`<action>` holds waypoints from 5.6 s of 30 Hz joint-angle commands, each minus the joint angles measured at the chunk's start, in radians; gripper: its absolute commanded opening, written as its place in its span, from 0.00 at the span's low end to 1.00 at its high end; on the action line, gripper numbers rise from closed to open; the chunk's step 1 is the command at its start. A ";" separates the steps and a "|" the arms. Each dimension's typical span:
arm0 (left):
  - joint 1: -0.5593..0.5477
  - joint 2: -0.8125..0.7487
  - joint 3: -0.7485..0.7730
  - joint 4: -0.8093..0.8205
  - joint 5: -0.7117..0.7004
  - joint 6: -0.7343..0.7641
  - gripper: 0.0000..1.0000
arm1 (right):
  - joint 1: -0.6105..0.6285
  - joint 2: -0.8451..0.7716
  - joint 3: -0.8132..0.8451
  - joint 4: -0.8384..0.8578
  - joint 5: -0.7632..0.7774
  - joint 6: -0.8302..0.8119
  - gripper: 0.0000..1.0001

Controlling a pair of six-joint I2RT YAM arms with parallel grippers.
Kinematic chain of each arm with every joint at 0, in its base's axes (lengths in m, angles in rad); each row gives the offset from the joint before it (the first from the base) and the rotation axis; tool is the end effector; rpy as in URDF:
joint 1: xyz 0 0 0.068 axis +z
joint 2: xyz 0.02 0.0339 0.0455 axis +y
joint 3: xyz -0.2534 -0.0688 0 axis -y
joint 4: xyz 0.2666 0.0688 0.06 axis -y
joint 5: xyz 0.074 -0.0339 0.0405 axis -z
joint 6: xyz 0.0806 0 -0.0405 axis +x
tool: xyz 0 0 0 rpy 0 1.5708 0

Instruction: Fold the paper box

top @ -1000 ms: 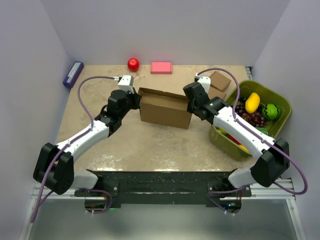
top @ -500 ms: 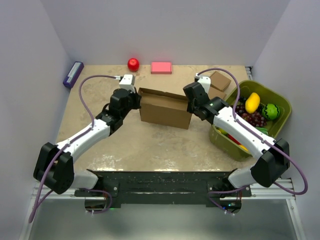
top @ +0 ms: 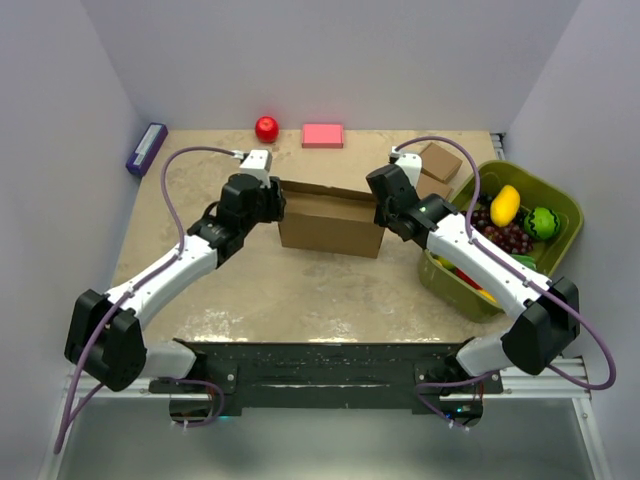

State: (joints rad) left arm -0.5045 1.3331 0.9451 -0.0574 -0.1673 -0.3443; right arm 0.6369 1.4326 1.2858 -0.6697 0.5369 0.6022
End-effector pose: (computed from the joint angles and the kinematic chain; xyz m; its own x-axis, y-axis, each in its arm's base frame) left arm 0.3289 -0.1663 0.2483 -0.4715 -0.1199 -0.8737 0.1975 0.9512 -0.2371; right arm 0.3105 0.1784 0.2804 -0.6128 0.1522 -0.7755 0.1428 0.9865 0.0807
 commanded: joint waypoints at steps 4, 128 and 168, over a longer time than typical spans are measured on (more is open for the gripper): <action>-0.020 -0.028 0.038 -0.205 0.075 0.045 0.55 | 0.017 0.014 -0.033 -0.102 -0.057 0.024 0.00; 0.029 0.103 0.273 -0.274 0.121 0.133 0.00 | 0.023 -0.020 0.021 -0.177 -0.022 0.041 0.30; 0.029 0.164 0.334 -0.308 0.184 0.176 0.00 | 0.222 0.135 0.050 0.266 0.032 -0.185 0.24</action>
State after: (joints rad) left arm -0.4679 1.4830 1.2438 -0.3485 -0.0322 -0.1795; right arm 0.8570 1.5593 1.3762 -0.4522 0.5167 0.4244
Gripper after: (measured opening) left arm 0.029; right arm 0.250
